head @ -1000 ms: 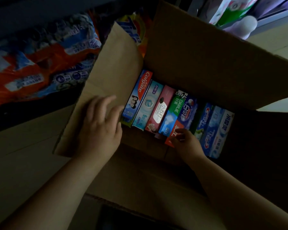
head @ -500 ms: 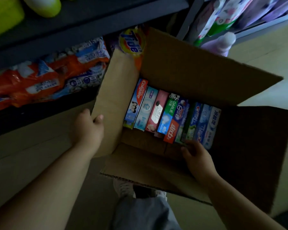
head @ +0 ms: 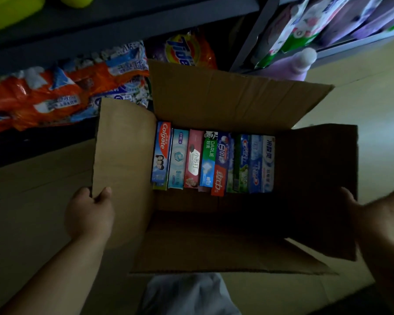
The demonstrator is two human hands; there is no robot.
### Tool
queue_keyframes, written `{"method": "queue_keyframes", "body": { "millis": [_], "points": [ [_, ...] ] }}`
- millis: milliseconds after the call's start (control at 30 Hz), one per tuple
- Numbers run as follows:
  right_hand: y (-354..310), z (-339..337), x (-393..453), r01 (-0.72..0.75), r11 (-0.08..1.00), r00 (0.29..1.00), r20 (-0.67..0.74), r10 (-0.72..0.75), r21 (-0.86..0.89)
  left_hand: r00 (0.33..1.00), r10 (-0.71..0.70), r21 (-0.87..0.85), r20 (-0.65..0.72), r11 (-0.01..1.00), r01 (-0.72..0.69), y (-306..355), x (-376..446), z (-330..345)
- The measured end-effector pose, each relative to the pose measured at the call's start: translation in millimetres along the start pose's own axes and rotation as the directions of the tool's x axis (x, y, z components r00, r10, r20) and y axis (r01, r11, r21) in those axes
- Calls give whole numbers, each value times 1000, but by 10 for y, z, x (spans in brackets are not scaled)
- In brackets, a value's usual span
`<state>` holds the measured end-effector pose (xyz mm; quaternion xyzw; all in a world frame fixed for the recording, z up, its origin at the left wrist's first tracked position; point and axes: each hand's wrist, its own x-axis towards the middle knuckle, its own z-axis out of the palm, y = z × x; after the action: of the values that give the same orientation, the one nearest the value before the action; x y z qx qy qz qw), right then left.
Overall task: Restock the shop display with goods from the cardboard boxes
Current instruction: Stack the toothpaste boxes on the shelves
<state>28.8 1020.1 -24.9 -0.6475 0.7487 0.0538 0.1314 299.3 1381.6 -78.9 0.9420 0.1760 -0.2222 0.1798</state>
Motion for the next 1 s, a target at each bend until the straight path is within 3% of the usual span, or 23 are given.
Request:
{"method": "queue_keyframes", "body": {
  "millis": [67,100,167,367,467,633,800,1000],
  "points": [
    [16,-39,74,-225,960,949,262,176,167,1000,17,-1,-1,1000,-17,15,61,-31],
    [-37,-13,73,-286,936,900,392,189,204,1000,26,4,-4,1000,-26,20,89,-41],
    [-158,37,34,-250,947,861,494,123,200,999,39,9,-20,999,-39,34,130,-52],
    [-515,67,77,-27,959,944,322,-69,284,992,78,-46,-99,996,-82,175,183,-25],
    [-675,110,85,70,950,951,267,-156,304,990,64,-69,-129,995,-73,111,88,14],
    [-770,189,176,84,924,935,290,-202,372,986,38,-98,-165,994,-55,1,11,102],
    [-886,207,343,183,923,936,229,-269,338,974,60,-50,-217,996,-73,66,194,80],
    [-725,353,493,175,928,937,235,-260,329,975,39,-39,-219,998,-49,-9,357,144]
  ]
}}
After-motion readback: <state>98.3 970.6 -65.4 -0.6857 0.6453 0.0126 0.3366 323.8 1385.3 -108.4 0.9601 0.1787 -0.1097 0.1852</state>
